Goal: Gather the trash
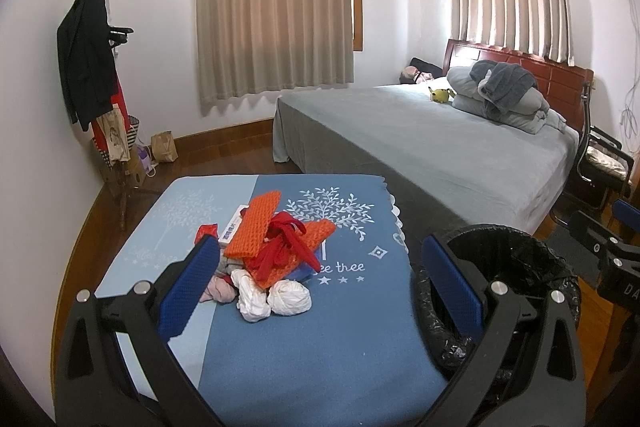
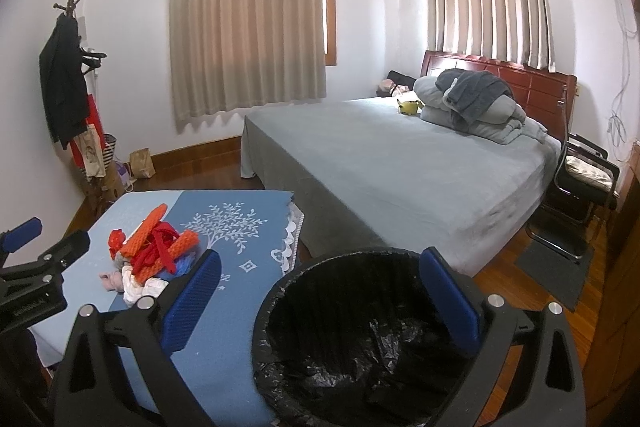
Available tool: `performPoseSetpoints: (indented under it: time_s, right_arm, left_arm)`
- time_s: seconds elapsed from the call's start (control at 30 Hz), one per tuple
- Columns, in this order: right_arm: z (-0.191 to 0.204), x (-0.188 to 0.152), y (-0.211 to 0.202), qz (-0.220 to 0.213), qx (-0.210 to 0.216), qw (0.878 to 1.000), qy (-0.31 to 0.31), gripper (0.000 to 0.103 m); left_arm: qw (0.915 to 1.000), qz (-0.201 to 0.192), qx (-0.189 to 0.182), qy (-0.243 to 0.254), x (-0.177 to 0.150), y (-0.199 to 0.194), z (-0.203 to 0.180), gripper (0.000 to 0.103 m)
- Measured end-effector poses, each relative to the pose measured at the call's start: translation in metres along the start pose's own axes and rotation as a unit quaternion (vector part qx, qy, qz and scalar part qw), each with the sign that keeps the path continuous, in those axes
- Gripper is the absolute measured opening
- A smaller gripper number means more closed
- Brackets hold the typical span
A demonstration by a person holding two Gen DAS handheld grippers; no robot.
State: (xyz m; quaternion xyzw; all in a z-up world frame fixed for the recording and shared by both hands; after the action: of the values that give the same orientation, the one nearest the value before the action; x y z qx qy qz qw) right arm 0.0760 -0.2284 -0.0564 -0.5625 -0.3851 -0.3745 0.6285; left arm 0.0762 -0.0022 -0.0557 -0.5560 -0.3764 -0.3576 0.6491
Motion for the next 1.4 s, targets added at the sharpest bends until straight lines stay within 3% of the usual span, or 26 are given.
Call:
performPoseSetpoints:
  time_s: [0.37,0.83,1.4]
  right_arm:
    - [0.022,0.000,0.024,0.006,0.028,1.000,-0.004,0.097]
    - [0.088,-0.038,0.116,0.042,0.075,0.996,-0.009,0.096]
    - [0.198,-0.099,0.205,0.117,0.151,0.980,-0.062,0.083]
  left_arm:
    - [0.9997,0.006,0.020,-0.015,-0.002,0.018,0.026,0.098]
    - [0.9911,0.051,0.115,-0.042,-0.049,0.084,0.145,0.098]
    - [0.9840,0.102,0.135,-0.056,-0.092,0.149,0.193,0.098]
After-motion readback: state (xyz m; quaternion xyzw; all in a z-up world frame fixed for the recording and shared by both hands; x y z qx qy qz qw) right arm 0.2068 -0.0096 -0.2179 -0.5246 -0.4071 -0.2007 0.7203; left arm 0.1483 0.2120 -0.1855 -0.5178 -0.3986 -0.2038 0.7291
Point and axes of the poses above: each gripper's, at about its wrist camera, not at the fingertips, and y roughly the way its jaws point, z to its left, x to its top, the point moved 9 cm from there along y, roughly the way its jaws point, and after that the axes turned 7 degrees about x, right-handed, at the moved point
